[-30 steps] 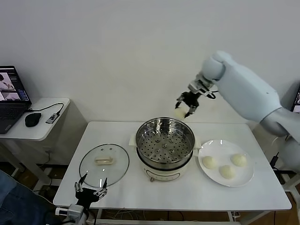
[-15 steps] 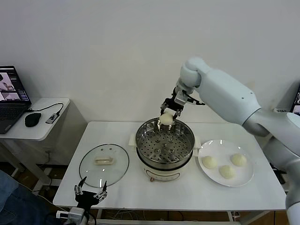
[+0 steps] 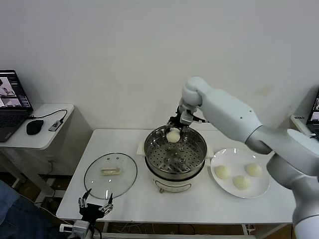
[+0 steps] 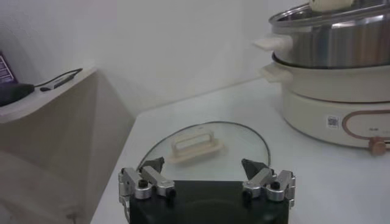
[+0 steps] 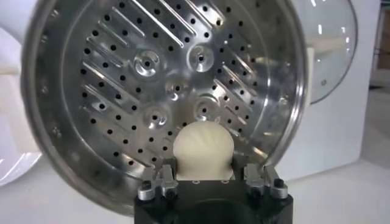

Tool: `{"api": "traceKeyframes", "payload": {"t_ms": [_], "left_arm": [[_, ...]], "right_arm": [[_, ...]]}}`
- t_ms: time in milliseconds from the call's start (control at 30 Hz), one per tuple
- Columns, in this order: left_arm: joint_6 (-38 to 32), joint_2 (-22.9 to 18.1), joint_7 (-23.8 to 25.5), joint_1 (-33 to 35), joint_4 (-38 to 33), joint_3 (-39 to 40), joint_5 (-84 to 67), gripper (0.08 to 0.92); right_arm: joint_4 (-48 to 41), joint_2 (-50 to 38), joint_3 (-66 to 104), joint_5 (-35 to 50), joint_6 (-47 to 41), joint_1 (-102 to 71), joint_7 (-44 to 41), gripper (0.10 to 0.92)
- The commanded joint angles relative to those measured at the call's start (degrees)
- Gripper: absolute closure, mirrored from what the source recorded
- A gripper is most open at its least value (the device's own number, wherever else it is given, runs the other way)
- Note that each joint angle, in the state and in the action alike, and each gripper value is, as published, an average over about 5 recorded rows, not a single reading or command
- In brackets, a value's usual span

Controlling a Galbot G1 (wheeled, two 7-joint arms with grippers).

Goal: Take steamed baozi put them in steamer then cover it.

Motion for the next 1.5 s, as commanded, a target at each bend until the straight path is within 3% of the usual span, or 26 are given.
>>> {"api": "traceKeyframes", "payload": {"t_ms": [33,733,1033,1267,1500], "left_arm": [[0.0,0.0,0.0,0.0,0.1,0.0,0.0,0.177],[0.0,-0.1,0.1,0.0,0.3,0.5,0.0,0.177],[0.0,-0.2,0.2,-0.1,0.3,0.6,0.0,0.177],[0.1,-0.2,0.5,-0.3,0.2,0.7,0.1,0.177],[0.4,-0.1,0.7,0.3,-1.5,0.9,0.0,0.177]], "right_arm": [[-4.0,1.3,1.3,-4.7,1.1,-1.9,2.5,0.465],[-7.1,3.4,2.8,-8.0,0.9,-3.4,7.7,0.459],[-3.2,1.6,1.4,-2.0,-4.6,-2.3,3.6,0.246],[9.1,-6.2,-2.3,16.5,-18.7,2.4,-4.0,0.203],[23.6,-21.4,-6.8,35.8,-47.7,9.0,-2.6,0.203]]}}
